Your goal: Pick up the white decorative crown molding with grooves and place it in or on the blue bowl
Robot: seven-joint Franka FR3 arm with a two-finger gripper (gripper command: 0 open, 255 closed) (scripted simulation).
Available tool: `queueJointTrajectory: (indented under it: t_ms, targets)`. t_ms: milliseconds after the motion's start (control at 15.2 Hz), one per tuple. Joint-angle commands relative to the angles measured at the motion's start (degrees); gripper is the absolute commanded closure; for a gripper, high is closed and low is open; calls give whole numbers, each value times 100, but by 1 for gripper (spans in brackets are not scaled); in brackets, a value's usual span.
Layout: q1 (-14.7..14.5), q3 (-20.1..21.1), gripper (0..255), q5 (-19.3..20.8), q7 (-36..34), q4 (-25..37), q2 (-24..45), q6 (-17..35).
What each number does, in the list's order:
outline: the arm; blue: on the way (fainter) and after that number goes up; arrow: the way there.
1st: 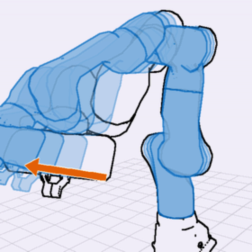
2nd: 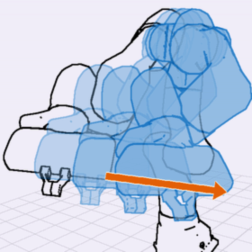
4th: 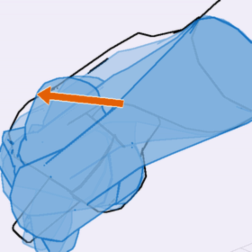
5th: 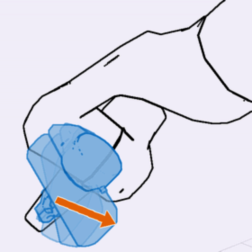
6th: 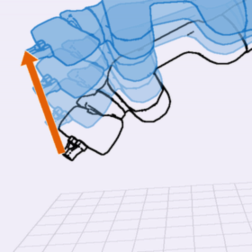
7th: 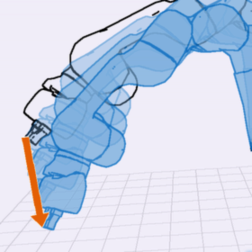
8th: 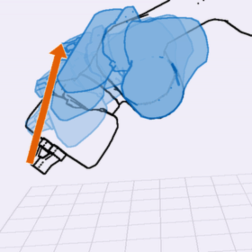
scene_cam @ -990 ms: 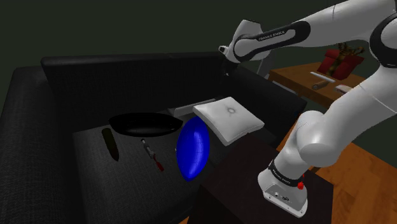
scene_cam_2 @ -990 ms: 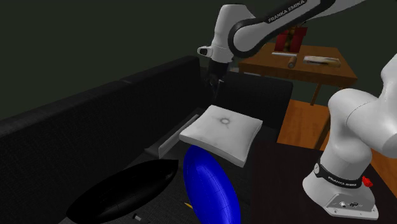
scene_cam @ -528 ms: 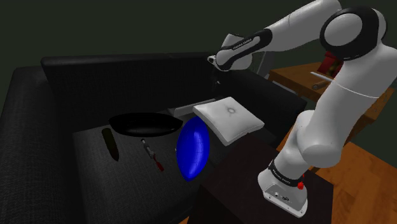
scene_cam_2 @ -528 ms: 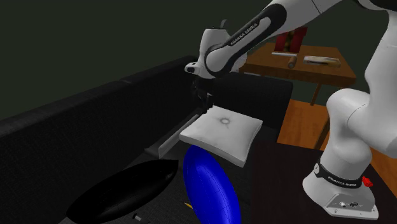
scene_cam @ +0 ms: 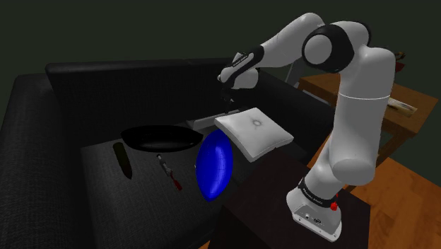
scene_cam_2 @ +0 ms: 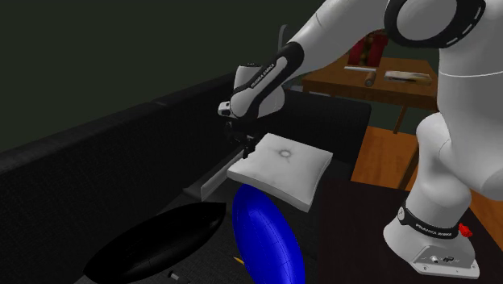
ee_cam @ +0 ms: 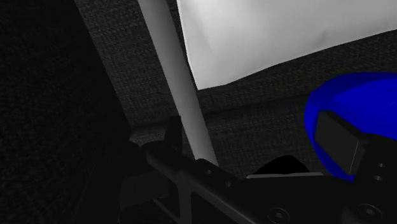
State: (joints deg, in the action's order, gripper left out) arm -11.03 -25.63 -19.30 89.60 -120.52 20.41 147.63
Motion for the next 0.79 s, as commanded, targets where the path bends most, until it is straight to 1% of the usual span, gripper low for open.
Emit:
queueJointTrajectory:
  t_ms: [0, 198, 396, 726]
  targets:
    - [188, 226, 0, -191, 440, 397, 483, 56]
    - [443, 530, 0, -307, 951, 973, 1141, 131]
    - [648, 785, 0, -313, 1368, 1600, 1792, 172]
    - [742, 899, 0, -393, 1435, 1781, 2104, 310]
